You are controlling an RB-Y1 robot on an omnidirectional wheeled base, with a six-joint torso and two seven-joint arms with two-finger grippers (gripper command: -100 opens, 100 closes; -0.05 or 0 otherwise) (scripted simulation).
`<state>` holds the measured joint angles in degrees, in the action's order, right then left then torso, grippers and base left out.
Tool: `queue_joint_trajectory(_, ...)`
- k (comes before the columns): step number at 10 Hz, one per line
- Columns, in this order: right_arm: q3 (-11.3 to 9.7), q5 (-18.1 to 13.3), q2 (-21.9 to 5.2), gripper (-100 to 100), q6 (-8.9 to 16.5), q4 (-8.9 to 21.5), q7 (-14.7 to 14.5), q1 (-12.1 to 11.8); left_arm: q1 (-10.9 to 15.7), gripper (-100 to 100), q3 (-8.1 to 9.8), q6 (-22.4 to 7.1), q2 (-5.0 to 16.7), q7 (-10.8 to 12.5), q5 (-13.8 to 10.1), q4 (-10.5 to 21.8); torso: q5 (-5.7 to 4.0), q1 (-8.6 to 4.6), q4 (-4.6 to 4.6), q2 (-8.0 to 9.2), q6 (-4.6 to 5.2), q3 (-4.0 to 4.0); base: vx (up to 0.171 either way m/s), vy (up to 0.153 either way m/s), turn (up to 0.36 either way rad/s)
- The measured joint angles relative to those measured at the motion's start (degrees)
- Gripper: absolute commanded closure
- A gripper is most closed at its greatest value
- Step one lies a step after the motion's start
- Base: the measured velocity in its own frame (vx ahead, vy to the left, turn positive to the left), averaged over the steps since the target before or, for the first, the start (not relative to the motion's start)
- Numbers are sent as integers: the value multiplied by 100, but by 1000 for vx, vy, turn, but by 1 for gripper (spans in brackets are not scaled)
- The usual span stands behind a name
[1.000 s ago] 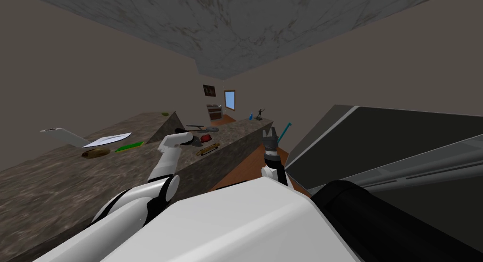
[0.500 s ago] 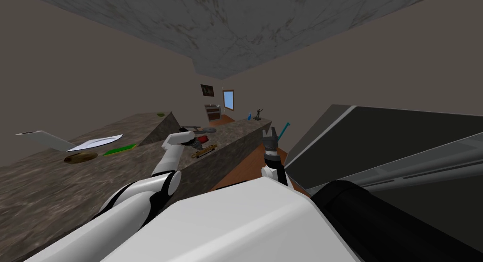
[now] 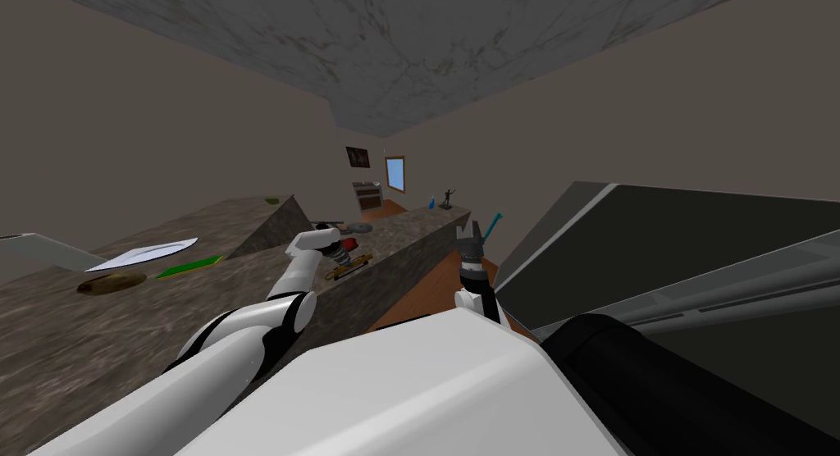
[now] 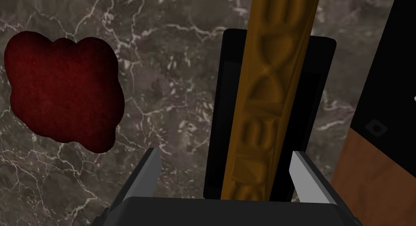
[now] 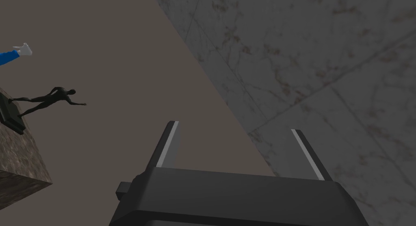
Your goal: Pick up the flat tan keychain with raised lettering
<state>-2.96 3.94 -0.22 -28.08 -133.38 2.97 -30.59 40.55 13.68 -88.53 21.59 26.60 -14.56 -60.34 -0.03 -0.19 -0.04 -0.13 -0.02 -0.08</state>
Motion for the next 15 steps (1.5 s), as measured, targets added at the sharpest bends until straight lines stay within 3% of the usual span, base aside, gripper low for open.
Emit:
queue_joint_trajectory(1, 0, 0, 0, 0, 0, 0, 0, 0, 120, -100, -12, -100, 43, -20, 24, 303, -1, -4, -2, -7, 0, -4, 46, -35, -15)
queue_joint_trajectory(3, 0, 0, 0, 0, 0, 0, 0, 0, 141, -100, -36, -409, 48, 8, 63, 358, 1, 6, 0, -1, -1, -1, 45, -26, -33)
queue_joint_trajectory(7, 0, 0, 0, 0, 0, 0, 0, 0, 278, -100, -80, -923, 187, 12, 136, 823, 2, 8, -2, -5, -2, -3, 49, -19, -19)
queue_joint_trajectory(8, 0, 0, 0, 0, 0, 0, 0, 0, 278, 0, -82, -945, 188, 16, 139, 830, 3, 12, 0, 4, -2, 2, 0, 0, 0)
queue_joint_trajectory(9, 0, 0, 0, 0, 0, 0, 0, 0, 279, -100, -82, -943, 188, 16, 138, 829, 3, 16, 2, 11, -2, 6, 14, -4, 12)
queue_joint_trajectory(12, 0, 0, 0, 0, 0, 0, 0, 0, 169, -100, -91, -662, 121, -31, 160, 999, 4, 18, 1, 9, -3, 5, 14, -1, 7)
queue_joint_trajectory(13, 0, 0, 0, 0, 0, 0, 0, 0, 164, 100, -92, -635, 117, -32, 162, 1006, 4, 18, 3, 12, -2, 7, 0, 0, 0)
queue_joint_trajectory(15, 0, 0, 0, 0, 0, 0, 0, 0, 167, 100, -95, -641, 115, -40, 161, 1004, 5, 20, 2, 12, -6, 6, 0, 0, 0)
